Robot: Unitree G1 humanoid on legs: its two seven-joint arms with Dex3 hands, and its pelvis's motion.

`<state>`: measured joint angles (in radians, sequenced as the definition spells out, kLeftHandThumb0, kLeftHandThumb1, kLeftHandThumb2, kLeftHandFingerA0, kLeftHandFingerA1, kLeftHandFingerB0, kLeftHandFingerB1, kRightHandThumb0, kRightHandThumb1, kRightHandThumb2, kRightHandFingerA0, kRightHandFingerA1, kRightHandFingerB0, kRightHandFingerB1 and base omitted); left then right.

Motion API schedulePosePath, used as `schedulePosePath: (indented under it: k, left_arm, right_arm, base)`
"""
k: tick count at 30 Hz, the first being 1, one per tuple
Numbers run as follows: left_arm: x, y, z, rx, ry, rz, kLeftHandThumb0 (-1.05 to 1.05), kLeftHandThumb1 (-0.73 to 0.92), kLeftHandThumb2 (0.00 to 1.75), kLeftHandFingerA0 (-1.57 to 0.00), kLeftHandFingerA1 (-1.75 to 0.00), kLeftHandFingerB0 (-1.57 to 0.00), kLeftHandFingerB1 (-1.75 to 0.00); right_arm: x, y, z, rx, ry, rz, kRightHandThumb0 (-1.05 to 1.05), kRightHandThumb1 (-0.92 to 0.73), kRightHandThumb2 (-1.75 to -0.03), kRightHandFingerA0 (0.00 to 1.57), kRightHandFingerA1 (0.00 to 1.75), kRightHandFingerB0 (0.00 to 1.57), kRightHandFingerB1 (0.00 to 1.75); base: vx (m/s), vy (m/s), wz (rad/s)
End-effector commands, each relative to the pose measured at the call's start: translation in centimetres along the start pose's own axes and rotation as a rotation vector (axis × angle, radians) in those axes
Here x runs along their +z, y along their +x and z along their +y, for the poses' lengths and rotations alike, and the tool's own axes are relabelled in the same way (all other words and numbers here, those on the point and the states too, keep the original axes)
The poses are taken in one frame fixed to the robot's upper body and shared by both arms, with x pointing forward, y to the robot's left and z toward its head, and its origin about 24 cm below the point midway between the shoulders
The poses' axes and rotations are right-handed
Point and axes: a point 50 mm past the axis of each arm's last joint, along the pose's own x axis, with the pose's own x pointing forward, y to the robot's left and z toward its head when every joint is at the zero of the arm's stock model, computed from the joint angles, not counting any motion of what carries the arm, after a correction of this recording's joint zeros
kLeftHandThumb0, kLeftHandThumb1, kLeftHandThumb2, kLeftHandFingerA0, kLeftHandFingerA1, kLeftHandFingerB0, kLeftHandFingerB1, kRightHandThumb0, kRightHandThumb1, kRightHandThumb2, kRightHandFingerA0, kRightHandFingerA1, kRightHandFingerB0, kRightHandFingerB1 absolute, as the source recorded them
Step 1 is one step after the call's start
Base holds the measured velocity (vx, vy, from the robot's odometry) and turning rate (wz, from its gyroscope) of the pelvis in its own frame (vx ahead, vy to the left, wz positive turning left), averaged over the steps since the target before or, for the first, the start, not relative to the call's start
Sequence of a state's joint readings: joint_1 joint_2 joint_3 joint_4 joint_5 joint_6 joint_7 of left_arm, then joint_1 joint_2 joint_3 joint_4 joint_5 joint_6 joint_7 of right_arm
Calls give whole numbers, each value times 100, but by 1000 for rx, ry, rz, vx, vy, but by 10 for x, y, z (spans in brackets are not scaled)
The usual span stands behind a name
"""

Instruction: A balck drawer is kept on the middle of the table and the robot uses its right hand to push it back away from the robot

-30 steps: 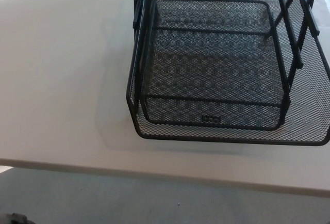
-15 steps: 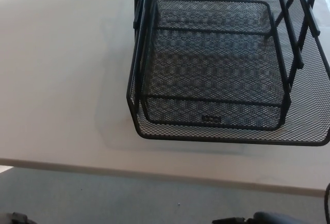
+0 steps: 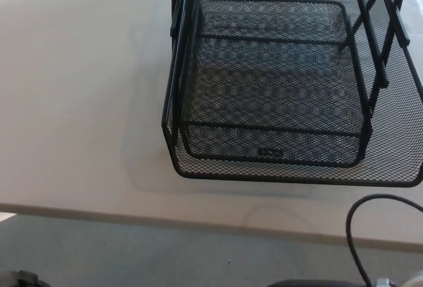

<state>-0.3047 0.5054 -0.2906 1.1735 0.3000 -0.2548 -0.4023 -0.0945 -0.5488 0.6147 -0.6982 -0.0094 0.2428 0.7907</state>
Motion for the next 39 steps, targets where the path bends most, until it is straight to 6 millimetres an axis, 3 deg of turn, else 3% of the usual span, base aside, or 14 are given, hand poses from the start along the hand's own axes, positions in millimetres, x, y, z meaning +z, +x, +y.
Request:
schedulePosePath:
  k: [1,8,25,26,28,34,35,39]
  left_arm:
    - [-4,-4,5,-15,40,5,-57,76,63,-50,-38,-36,-33]
    - [-4,-4,4,-16,37,1,-55,76,63,-49,-38,-35,-33]
    - [-4,-5,3,-27,40,-18,-57,76,63,-52,-38,-37,-34]
    - [-4,-5,3,-27,39,-17,-60,69,67,-52,-41,-36,-36]
    - [-4,-4,3,-24,47,-10,-56,77,63,-54,-38,-38,-34]
    - [-4,-4,2,-28,40,-16,-57,75,63,-50,-38,-37,-34]
    - [-4,-4,2,-28,39,-18,-57,76,63,-47,-38,-35,-33]
    - [-3,-4,2,-28,34,-18,-57,75,63,-46,-38,-35,-33]
  right_arm:
    - [7,12,3,189,101,-15,-54,-83,-65,47,42,39,36]
    - [16,16,-10,214,40,19,-52,-83,-65,48,44,38,37]
    - [50,1,-75,155,-206,208,-51,-79,-63,44,45,35,36]
    - [52,0,-78,152,-210,214,-50,-79,-63,44,45,34,35]
    - [54,-2,-83,145,-211,228,-50,-79,-63,45,44,35,35]
    - [50,-3,-99,121,-206,292,-50,-80,-64,46,43,34,35]
    - [48,-3,-102,117,-210,309,-48,-63,-100,39,58,22,48]
    - [35,-1,-115,94,-198,379,-49,-63,-99,38,57,22,48]
  base:
    - [0,0,0]
    - [0,0,0]
    - [0,0,0]
    - [0,0,0]
    - [0,0,0]
    - [0,0,0]
    - [0,0,0]
    - [0,0,0]
